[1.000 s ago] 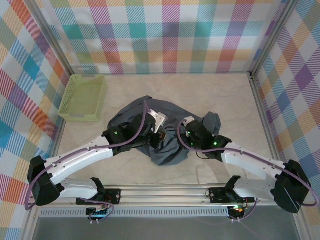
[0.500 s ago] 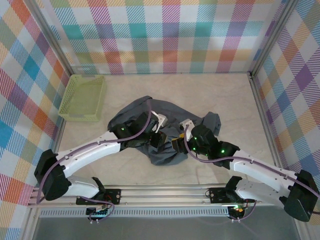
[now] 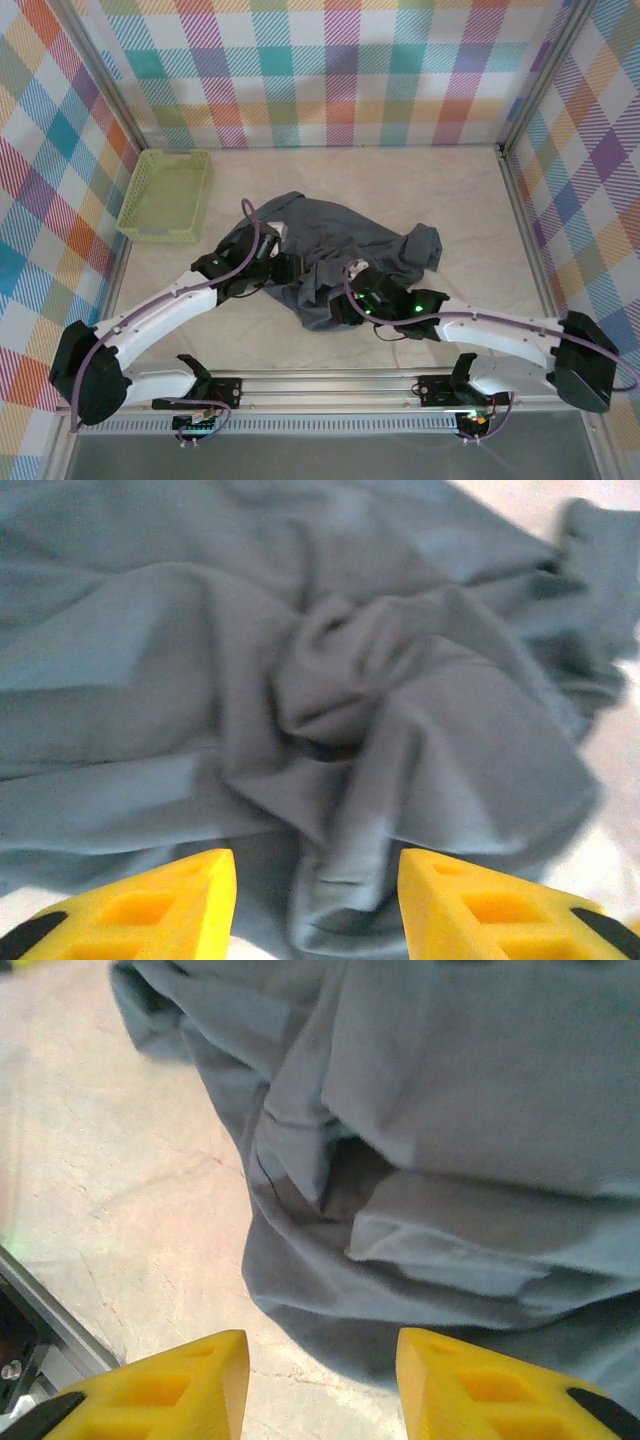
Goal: Fold the inside-out t-shirt
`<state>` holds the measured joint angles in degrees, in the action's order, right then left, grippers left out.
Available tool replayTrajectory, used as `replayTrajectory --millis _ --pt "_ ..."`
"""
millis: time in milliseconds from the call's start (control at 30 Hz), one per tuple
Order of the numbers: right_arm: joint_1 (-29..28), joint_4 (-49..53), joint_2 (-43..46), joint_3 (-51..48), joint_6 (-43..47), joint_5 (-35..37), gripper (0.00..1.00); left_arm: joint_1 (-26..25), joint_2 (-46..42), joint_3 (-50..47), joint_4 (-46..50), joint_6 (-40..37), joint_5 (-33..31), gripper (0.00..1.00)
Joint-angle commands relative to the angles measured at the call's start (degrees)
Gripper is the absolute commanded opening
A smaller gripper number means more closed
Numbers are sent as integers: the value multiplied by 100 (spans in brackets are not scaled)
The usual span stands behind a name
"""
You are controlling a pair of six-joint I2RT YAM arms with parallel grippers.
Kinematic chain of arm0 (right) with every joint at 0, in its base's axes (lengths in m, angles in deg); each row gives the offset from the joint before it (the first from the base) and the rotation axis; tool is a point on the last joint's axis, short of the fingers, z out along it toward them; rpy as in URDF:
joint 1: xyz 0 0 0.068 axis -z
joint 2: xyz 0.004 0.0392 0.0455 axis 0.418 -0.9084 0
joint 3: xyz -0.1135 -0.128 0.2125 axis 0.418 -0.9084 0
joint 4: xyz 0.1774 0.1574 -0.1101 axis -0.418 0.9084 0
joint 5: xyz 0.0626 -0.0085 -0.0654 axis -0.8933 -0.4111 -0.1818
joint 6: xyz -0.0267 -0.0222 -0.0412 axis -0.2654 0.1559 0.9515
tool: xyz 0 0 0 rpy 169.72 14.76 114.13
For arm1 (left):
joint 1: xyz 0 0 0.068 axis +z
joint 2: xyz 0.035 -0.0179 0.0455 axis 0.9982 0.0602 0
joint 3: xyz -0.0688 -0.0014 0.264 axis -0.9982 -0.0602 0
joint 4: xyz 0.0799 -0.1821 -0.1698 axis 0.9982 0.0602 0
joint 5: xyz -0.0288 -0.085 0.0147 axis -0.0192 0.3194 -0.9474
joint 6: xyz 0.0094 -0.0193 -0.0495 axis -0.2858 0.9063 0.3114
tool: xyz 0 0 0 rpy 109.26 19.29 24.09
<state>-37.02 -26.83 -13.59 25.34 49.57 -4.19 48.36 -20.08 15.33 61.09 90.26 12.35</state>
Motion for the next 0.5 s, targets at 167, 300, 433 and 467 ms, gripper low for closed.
replayTrajectory --millis 167,300,433,467 --pt "-138 879 -1240 1051 -1902 580 42 198 228 -427 -198 421 -59 49" --pt "-137 1427 -1900 1581 -2481 620 46 224 197 -529 -305 456 -26 50" --pt "-142 1557 -2343 1850 -2654 635 48 233 156 -632 -381 466 -3 52" --pt "-141 1604 -2427 1926 -2669 665 48 234 141 -659 -397 467 9 52"
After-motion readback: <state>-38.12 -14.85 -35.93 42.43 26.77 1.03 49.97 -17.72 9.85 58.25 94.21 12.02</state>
